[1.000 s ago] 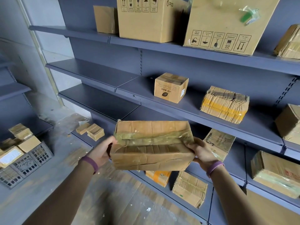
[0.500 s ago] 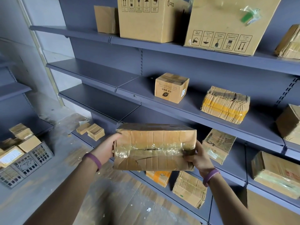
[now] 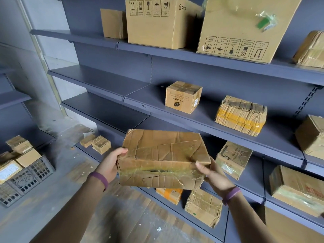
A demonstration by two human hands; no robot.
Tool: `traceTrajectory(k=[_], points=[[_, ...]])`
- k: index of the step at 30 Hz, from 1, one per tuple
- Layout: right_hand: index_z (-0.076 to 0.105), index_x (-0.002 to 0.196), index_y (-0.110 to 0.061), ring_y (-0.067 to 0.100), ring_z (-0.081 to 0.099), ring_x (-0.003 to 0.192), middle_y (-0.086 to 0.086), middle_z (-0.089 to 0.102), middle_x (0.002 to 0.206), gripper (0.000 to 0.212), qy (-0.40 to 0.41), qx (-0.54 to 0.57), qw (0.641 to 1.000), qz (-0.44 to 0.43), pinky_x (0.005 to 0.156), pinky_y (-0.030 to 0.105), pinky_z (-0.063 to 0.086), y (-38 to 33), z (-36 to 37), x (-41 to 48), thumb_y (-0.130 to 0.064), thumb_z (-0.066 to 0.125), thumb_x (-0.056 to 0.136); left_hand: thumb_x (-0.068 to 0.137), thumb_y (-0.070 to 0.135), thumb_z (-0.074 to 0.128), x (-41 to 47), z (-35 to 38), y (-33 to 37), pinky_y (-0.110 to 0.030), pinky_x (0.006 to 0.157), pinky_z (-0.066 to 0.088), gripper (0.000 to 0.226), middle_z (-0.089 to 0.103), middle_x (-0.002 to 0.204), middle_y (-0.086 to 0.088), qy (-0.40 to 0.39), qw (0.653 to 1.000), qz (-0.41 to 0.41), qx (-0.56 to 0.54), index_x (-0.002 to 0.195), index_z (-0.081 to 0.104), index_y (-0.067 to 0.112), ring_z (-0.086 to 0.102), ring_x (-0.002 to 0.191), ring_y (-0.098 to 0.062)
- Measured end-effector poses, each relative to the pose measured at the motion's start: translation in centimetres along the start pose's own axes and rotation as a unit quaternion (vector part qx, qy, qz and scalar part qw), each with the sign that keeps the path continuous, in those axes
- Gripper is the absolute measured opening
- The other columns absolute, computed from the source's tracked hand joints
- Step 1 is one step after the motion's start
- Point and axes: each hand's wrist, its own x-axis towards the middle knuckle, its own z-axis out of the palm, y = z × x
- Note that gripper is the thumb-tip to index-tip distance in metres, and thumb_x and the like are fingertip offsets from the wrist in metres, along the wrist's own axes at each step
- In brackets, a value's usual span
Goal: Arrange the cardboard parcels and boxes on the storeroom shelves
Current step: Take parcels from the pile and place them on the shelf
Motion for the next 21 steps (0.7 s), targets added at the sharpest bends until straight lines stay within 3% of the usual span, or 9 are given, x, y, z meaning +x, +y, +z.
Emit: traceTrajectory(k=[3, 6, 9, 12, 15, 17, 19, 20, 21], points=[[0.049, 0.137, -0.029, 0.021, 0.065, 0.113, -0.003, 0.064, 0.127, 0.091, 0.038, 0.034, 0.998, 0.037, 0.092, 0.046, 0.054, -0.3, 0.1, 0.2, -0.075, 0.070, 0.062, 0.085, 0.011, 0.065, 0.2, 0.1, -0.4, -0.060, 0.105, 0.046, 0.043, 0.065, 0.125, -0.027, 0.007, 1.000, 0.000, 0.027, 0.127, 0.062, 0.001, 0.062, 0.116, -0.045], [0.051, 0.133, -0.022, 0.022, 0.064, 0.112, 0.000, 0.065, 0.123, 0.098, 0.079, 0.019, 0.996, 0.038, 0.098, 0.047, 0.051, -0.4, 0.1, 0.7, -0.077, 0.073, 0.054, 0.085, -0.003, 0.059, 0.4, 0.3, -0.4, -0.055, 0.099, 0.050, 0.045, 0.066, 0.120, -0.022, -0.018, 0.999, 0.018, 0.032, 0.129, 0.056, 0.006, 0.062, 0.112, -0.039], [0.049, 0.132, -0.009, 0.023, 0.063, 0.106, 0.008, 0.063, 0.122, 0.097, 0.113, -0.022, 0.993, 0.013, 0.082, 0.033, 0.054, -0.6, 0.1, 0.8, -0.060, 0.088, 0.058, 0.066, 0.002, 0.066, 1.1, -0.2, -0.8, -0.062, 0.104, 0.045, 0.070, 0.065, 0.126, -0.022, -0.053, 0.997, 0.028, 0.057, 0.134, 0.058, 0.014, 0.060, 0.120, -0.041], [0.045, 0.128, -0.005, 0.021, 0.061, 0.098, 0.010, 0.060, 0.115, 0.071, 0.116, -0.026, 0.993, -0.001, 0.074, 0.031, 0.052, -0.4, -0.2, 0.5, -0.023, 0.088, 0.074, 0.077, -0.007, 0.062, 1.1, 0.2, -0.8, -0.059, 0.103, 0.047, 0.058, 0.065, 0.125, -0.020, -0.050, 0.992, 0.029, 0.116, 0.132, 0.058, 0.013, 0.059, 0.121, -0.040], [0.042, 0.120, -0.004, 0.016, 0.059, 0.091, 0.010, 0.057, 0.109, 0.056, 0.117, -0.045, 0.992, -0.031, 0.069, 0.026, 0.050, -0.1, -0.1, 0.3, -0.001, 0.080, 0.078, 0.094, 0.023, 0.066, 0.8, 1.7, -0.2, -0.048, 0.096, 0.052, 0.029, 0.064, 0.122, -0.018, 0.008, 0.991, 0.014, 0.133, 0.119, 0.060, 0.009, 0.062, 0.113, -0.034], [0.042, 0.116, -0.005, 0.012, 0.054, 0.089, 0.006, 0.053, 0.104, 0.059, 0.116, -0.072, 0.989, -0.053, 0.068, 0.022, 0.045, 0.0, -0.1, 0.3, -0.002, 0.084, 0.074, 0.085, 0.058, 0.067, 0.7, 2.4, 0.3, -0.041, 0.085, 0.053, 0.056, 0.065, 0.120, -0.014, 0.026, 0.993, -0.021, 0.117, 0.115, 0.058, 0.012, 0.062, 0.105, -0.028], [0.042, 0.113, -0.005, 0.009, 0.051, 0.087, 0.002, 0.050, 0.101, 0.061, 0.124, -0.098, 0.985, -0.070, 0.069, 0.020, 0.043, 0.1, -0.3, 0.3, 0.001, 0.085, 0.071, 0.047, 0.091, 0.066, 1.1, 2.7, 0.8, -0.040, 0.075, 0.054, 0.106, 0.067, 0.117, -0.010, 0.040, 0.992, -0.054, 0.104, 0.119, 0.058, 0.014, 0.064, 0.102, -0.025], [0.041, 0.112, -0.005, 0.008, 0.050, 0.085, 0.001, 0.049, 0.098, 0.061, 0.132, -0.106, 0.983, -0.075, 0.067, 0.018, 0.043, 0.2, -0.4, 0.4, 0.008, 0.083, 0.070, 0.037, 0.096, 0.062, 1.2, 2.6, 0.9, -0.040, 0.070, 0.055, 0.115, 0.069, 0.115, -0.009, 0.049, 0.992, -0.062, 0.098, 0.121, 0.059, 0.017, 0.065, 0.101, -0.026], [0.040, 0.111, -0.004, 0.009, 0.049, 0.083, 0.001, 0.049, 0.095, 0.061, 0.136, -0.112, 0.981, -0.079, 0.064, 0.015, 0.044, 0.2, -0.4, 0.4, 0.014, 0.081, 0.070, 0.042, 0.097, 0.060, 1.2, 2.6, 0.9, -0.039, 0.067, 0.054, 0.111, 0.070, 0.113, -0.009, 0.053, 0.991, -0.065, 0.102, 0.122, 0.059, 0.020, 0.065, 0.100, -0.026]])
